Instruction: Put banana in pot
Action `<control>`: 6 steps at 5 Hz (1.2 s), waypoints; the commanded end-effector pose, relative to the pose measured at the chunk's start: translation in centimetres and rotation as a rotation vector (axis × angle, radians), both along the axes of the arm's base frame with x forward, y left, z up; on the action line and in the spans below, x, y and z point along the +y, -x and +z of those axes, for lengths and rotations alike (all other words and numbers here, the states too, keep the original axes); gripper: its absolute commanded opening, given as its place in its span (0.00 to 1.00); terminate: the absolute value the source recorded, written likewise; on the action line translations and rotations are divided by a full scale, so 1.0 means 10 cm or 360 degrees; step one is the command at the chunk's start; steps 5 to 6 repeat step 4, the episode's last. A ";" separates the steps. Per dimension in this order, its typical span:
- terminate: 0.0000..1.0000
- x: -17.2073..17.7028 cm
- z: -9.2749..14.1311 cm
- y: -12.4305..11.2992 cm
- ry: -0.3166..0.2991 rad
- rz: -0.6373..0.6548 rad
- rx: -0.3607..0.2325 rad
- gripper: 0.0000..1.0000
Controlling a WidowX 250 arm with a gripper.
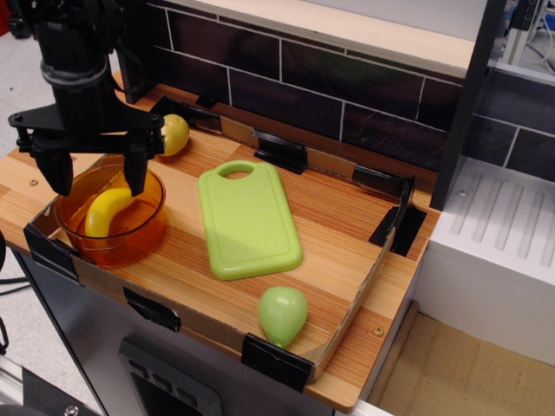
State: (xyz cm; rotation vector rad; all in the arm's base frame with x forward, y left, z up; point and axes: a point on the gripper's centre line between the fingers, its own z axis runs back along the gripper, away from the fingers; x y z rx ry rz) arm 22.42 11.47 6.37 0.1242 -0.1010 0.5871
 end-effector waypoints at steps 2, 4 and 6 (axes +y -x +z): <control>0.00 -0.29 0.68 -0.35 -0.0007 0.0016 -0.0072 1.00; 1.00 -0.29 0.68 -0.35 -0.0007 0.0016 -0.0072 1.00; 1.00 -0.29 0.68 -0.35 -0.0007 0.0016 -0.0072 1.00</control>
